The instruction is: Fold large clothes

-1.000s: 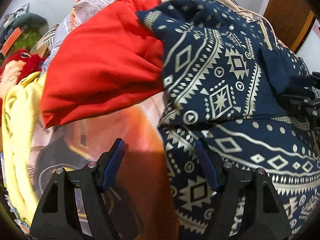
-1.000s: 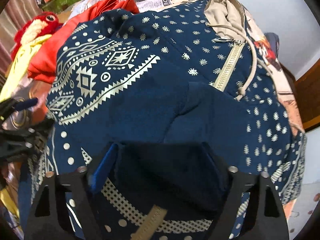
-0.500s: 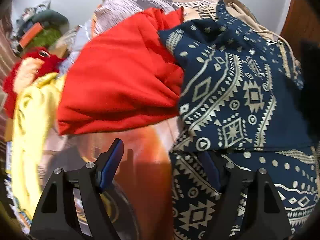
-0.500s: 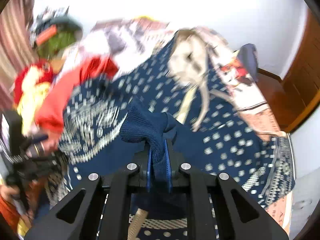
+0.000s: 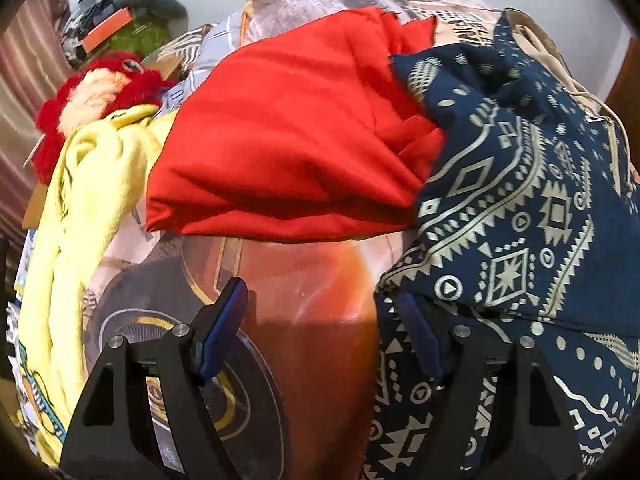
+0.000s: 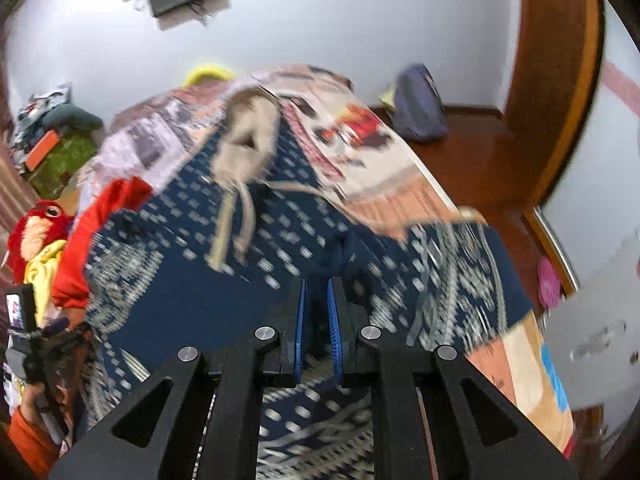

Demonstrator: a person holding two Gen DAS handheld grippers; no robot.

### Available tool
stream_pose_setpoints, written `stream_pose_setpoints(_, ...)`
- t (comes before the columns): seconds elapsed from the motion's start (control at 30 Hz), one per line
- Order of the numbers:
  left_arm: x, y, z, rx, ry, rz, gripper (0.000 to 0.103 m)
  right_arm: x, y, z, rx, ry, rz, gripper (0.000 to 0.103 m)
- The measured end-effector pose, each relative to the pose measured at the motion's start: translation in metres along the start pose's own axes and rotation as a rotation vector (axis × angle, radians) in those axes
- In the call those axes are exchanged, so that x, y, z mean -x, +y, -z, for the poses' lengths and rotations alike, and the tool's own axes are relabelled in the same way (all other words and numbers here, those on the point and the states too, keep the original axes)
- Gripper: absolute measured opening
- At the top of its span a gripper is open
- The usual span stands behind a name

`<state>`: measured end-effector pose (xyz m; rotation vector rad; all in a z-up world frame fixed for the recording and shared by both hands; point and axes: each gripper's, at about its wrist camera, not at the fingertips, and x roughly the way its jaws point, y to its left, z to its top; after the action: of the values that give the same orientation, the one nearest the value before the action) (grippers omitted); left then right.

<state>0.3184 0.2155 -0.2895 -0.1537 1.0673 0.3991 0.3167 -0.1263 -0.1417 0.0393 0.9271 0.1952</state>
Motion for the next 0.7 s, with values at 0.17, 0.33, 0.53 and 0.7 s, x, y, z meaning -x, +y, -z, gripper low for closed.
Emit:
stream_pose_setpoints(0.17,-0.003,0.003,0.004,-0.004,0.011,-0.036,0.077,-0.02,-0.031,0.019,-0.083,0.117,-0.024,0.01)
stream_pose_setpoints(0.33,0.001,0.012,0.007,-0.024,0.032,-0.062,0.077,-0.029,-0.049,0.035,-0.151,0.175,-0.041,0.01)
stream_pose_setpoints(0.53,0.043,0.017,0.003,-0.031,-0.024,-0.014,0.077,-0.012,-0.064,0.032,-0.191,0.163,-0.065,0.012)
stream_pose_setpoints(0.7,0.09,-0.003,-0.009,-0.071,-0.112,0.043,0.077,0.021,-0.081,0.017,-0.21,0.069,-0.072,0.053)
